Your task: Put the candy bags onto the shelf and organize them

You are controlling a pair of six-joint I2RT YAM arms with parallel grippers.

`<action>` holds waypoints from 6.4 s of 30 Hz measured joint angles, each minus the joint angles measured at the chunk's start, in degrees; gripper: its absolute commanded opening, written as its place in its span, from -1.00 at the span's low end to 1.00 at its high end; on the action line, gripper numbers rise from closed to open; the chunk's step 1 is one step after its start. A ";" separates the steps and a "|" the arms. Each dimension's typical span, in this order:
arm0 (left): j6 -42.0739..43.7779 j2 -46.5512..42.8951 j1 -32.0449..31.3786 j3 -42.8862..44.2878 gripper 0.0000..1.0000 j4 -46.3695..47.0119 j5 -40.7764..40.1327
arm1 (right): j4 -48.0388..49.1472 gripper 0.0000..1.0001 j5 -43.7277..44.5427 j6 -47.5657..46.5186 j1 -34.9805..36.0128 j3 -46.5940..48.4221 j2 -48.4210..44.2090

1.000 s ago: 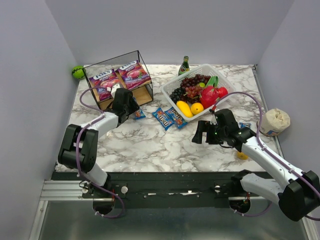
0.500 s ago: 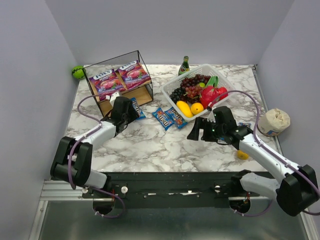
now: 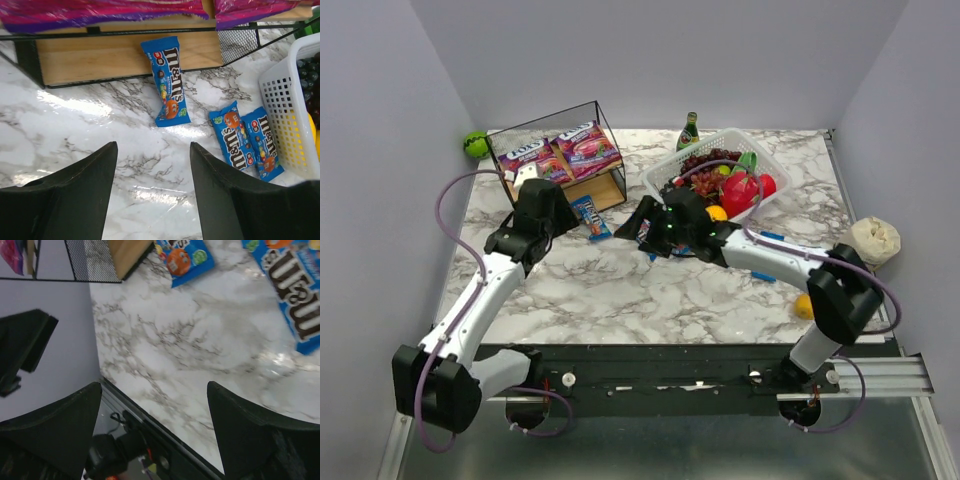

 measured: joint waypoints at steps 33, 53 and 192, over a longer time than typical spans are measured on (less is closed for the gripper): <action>9.92 -13.03 3.26 14.01 0.60 -26.80 2.84 | -12.85 0.12 26.75 47.89 8.04 35.15 37.66; 9.94 -11.37 3.74 13.99 0.61 -25.97 3.48 | -17.57 -0.99 28.89 48.89 7.82 40.13 39.85; 11.43 -12.68 6.19 6.12 0.98 -21.29 12.24 | 1.55 -0.99 22.69 24.33 -0.24 -6.51 11.52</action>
